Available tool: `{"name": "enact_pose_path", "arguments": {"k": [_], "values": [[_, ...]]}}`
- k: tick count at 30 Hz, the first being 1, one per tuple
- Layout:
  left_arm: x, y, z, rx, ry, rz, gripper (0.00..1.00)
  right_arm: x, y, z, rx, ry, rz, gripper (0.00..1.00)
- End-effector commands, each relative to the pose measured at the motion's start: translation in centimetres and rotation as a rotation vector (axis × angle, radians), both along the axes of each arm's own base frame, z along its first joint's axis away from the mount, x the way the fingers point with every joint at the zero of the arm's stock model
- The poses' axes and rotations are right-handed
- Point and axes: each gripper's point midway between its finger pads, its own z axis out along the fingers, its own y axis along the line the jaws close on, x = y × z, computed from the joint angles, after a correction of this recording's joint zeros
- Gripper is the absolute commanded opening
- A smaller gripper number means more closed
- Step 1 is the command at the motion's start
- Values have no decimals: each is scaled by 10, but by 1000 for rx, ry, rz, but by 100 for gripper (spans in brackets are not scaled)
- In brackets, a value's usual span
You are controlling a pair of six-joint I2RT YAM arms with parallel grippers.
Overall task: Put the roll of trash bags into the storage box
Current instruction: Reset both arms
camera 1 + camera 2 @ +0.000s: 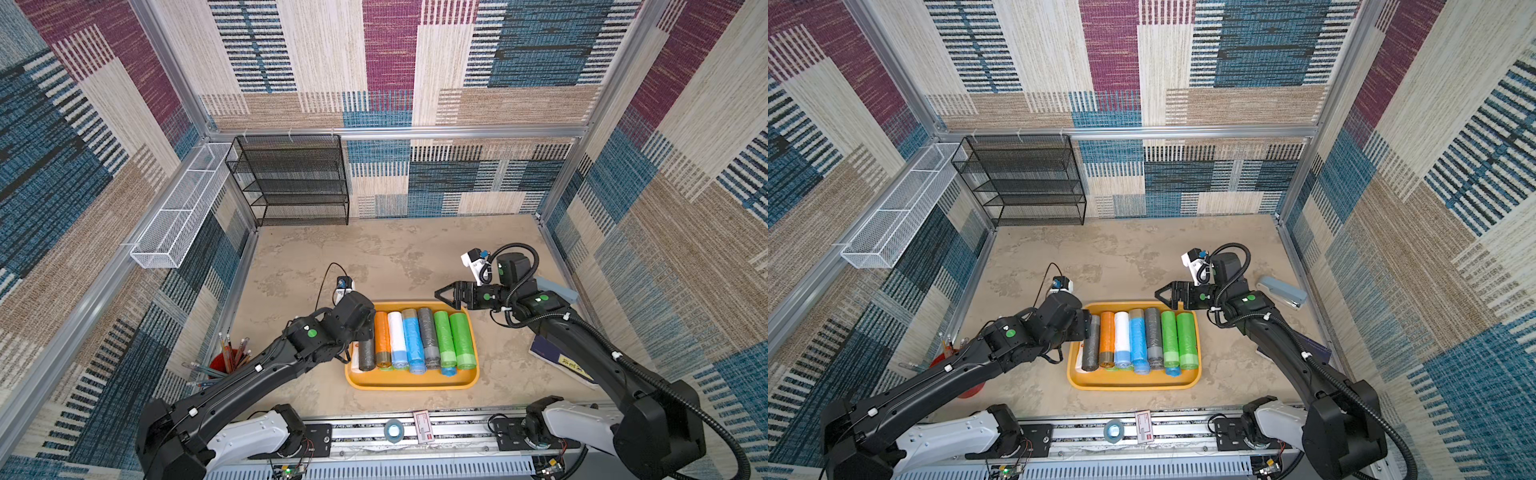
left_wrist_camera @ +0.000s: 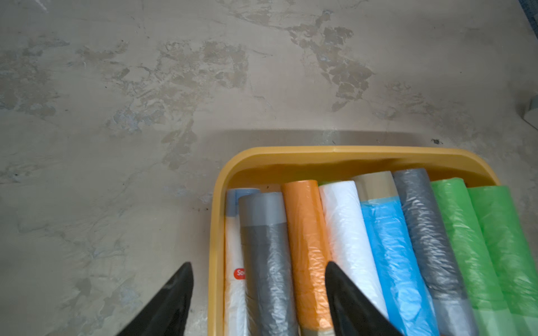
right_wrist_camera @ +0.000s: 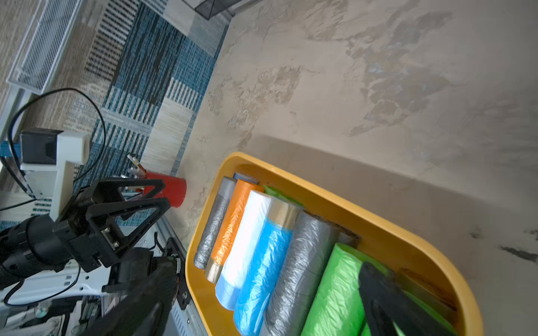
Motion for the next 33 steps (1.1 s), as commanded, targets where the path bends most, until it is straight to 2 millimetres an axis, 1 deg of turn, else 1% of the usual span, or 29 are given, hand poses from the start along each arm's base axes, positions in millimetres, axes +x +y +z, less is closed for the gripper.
{"name": "enact_pose_path", "arguments": {"k": [1, 3, 6, 8, 9, 10, 11, 13, 15, 16, 17, 19, 20, 21, 23, 25, 26, 27, 28, 29, 30, 31, 32, 33], "values": [[3, 12, 3, 38, 24, -46, 74, 21, -20, 22, 54, -58, -102, 99], [5, 23, 5, 33, 29, -19, 75, 31, -36, 30, 50, -80, -163, 99], [4, 45, -1, 35, 51, 40, 78, 44, -63, 33, 62, -95, -269, 99], [3, 66, -9, 44, 72, 103, 81, 54, -90, 26, 93, -96, -370, 99], [3, 76, -13, 46, 80, 140, 83, 58, -104, 20, 95, -103, -431, 99], [3, 88, -18, 45, 90, 184, 88, 63, -123, 12, 87, -115, -516, 99], [4, 100, -24, 41, 104, 230, 92, 66, -140, 4, 68, -134, -594, 99], [6, 119, -36, 33, 128, 309, 94, 70, -171, -6, -21, -224, -747, 99], [10, 136, -47, 44, 137, 376, 95, 68, -200, -15, -105, -332, -882, 99], [11, 144, -52, 60, 141, 403, 96, 64, -210, -17, -139, -401, -929, 99], [12, 151, -55, 81, 141, 429, 99, 60, -218, -21, -163, -449, -968, 99], [15, 164, -60, 132, 129, 474, 98, 49, -227, -27, -200, -560, -1009, 99], [18, 170, -62, 161, 123, 494, 98, 45, -232, -31, -212, -581, -1038, 99], [19, 177, -65, 196, 119, 517, 99, 46, -241, -34, -228, -551, -1085, 99], [21, 192, -71, 268, 116, 568, 99, 54, -236, -32, -343, -610, -1020, 99], [27, 202, -76, 322, 92, 586, 99, 57, -239, -41, -442, -640, -997, 99], [29, 207, -73, 320, 96, 602, 98, 56, -240, -47, -467, -656, -997, 99], [35, 211, -67, 349, 64, 599, 98, 53, -241, -53, -466, -668, -1004, 99], [43, 212, -62, 372, 9, 573, 98, 54, -241, -51, -446, -683, -1012, 99], [51, 212, -58, 395, -58, 545, 99, 58, -232, -49, -445, -709, -960, 99], [58, 212, -58, 416, -138, 513, 99, 58, -229, -42, -446, -760, -960, 99], [65, 210, -58, 440, -241, 466, 99, 60, -226, -39, -489, -793, -948, 99], [67, 208, -59, 445, -336, 438, 99, 57, -225, -37, -500, -837, -944, 99], [69, 207, -55, 433, -430, 427, 99, 57, -224, -42, -492, -842, -942, 99]]}}
